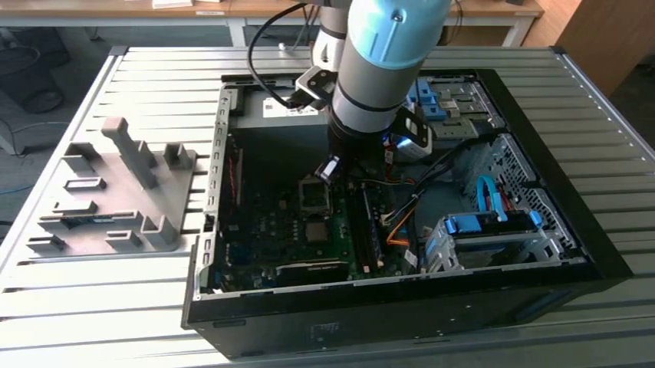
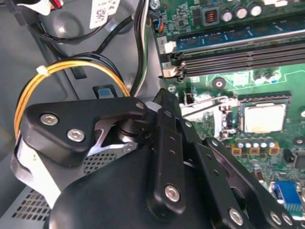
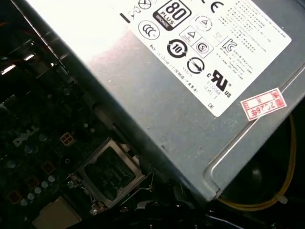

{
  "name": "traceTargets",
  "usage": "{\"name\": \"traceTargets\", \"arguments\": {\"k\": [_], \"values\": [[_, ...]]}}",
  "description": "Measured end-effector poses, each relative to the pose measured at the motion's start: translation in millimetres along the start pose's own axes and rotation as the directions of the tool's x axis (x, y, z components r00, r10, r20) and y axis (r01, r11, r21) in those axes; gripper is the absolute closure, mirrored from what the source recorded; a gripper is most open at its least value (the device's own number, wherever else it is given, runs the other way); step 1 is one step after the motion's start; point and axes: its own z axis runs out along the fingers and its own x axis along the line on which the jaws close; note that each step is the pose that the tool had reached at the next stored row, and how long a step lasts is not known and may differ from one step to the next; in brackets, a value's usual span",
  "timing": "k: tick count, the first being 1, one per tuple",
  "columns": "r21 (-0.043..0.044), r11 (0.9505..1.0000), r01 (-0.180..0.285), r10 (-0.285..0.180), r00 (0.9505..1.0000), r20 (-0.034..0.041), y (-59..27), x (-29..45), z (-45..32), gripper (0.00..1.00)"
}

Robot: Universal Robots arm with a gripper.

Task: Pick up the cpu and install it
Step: 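Close the cpu cover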

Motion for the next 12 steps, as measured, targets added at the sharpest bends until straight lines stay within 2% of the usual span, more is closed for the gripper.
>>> {"name": "traceTargets", "arguments": {"k": [12], "values": [[-0.0055, 1.0000, 0.001, -0.001, 1.0000, 0.0060, 0.6, -0.7, 12.0, 0.90]]}}
